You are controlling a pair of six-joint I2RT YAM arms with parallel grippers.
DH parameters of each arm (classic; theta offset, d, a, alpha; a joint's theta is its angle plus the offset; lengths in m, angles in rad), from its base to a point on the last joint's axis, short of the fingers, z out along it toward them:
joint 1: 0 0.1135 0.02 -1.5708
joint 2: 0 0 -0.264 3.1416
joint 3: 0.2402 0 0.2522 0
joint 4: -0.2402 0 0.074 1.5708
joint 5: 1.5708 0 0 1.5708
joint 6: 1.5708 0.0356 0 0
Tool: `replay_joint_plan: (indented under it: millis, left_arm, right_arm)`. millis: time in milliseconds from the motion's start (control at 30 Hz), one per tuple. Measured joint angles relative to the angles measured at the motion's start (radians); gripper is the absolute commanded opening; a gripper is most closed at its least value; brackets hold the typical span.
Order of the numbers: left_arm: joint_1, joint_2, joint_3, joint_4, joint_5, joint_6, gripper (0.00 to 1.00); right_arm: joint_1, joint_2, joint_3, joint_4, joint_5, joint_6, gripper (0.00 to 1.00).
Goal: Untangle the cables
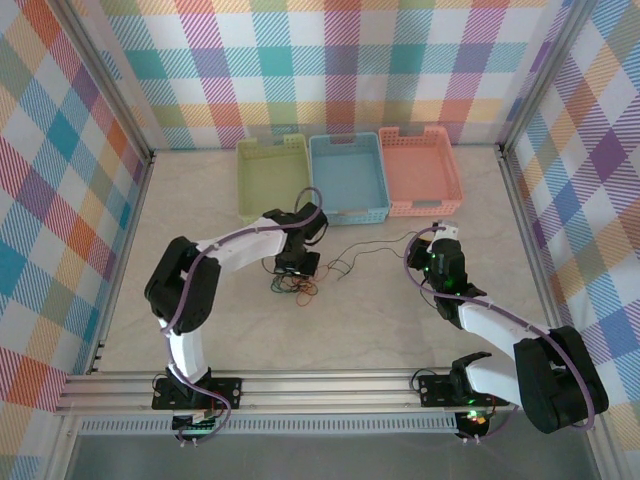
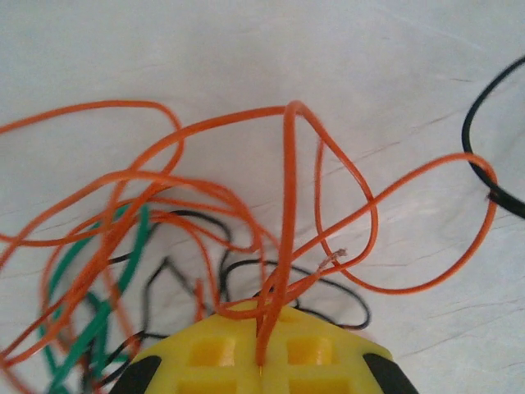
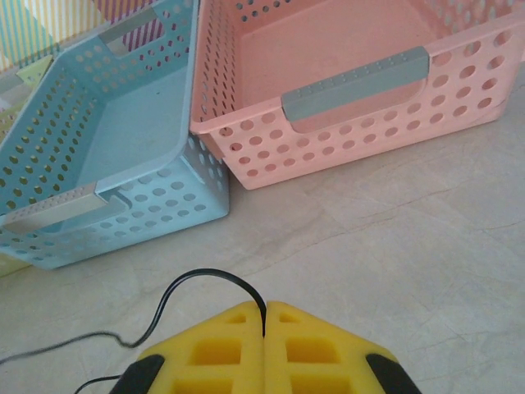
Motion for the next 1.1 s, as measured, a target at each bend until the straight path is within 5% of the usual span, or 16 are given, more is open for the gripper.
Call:
replay_joint_plan:
  millis: [567,1100]
  left_arm:
    - [0.019,-0.137,-0.106,0.035,-0.058,-0.023,0.0]
    - [0.063,-0.279,-0.232,0.068,-0.152,-0.037,0.0]
  right_arm:
    - [-0.001,-0.023,0.0,-0.031,0.104,0.004,0.0]
    - [-0.031,-0.224,-0.076,-0.022,0.22,0.014,0.0]
